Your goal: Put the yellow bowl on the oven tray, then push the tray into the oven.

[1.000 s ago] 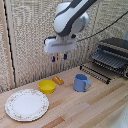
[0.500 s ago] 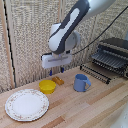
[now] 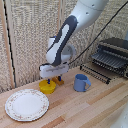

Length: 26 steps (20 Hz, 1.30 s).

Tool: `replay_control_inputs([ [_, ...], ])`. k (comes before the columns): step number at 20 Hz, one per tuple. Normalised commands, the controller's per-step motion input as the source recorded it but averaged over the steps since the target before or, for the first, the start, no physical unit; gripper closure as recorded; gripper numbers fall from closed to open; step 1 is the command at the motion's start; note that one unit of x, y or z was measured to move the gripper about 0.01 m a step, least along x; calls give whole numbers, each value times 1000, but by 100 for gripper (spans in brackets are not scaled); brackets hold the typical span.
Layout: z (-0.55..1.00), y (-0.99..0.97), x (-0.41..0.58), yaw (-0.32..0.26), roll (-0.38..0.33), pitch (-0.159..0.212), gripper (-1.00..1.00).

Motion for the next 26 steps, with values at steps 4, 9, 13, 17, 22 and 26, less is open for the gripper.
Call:
replay_control_inputs([
  [4,-339,151,157,-3,-32,35,100],
  [9,-132,45,13,0,-13,20,100],
  [13,-11,3,0,0,0,0,100],
  [17,17,0,0,-2,-2,-1,100],
  [22,313,-3,0,-71,-22,0,100],
  [26,690,-88,9,-144,-45,17,100],
])
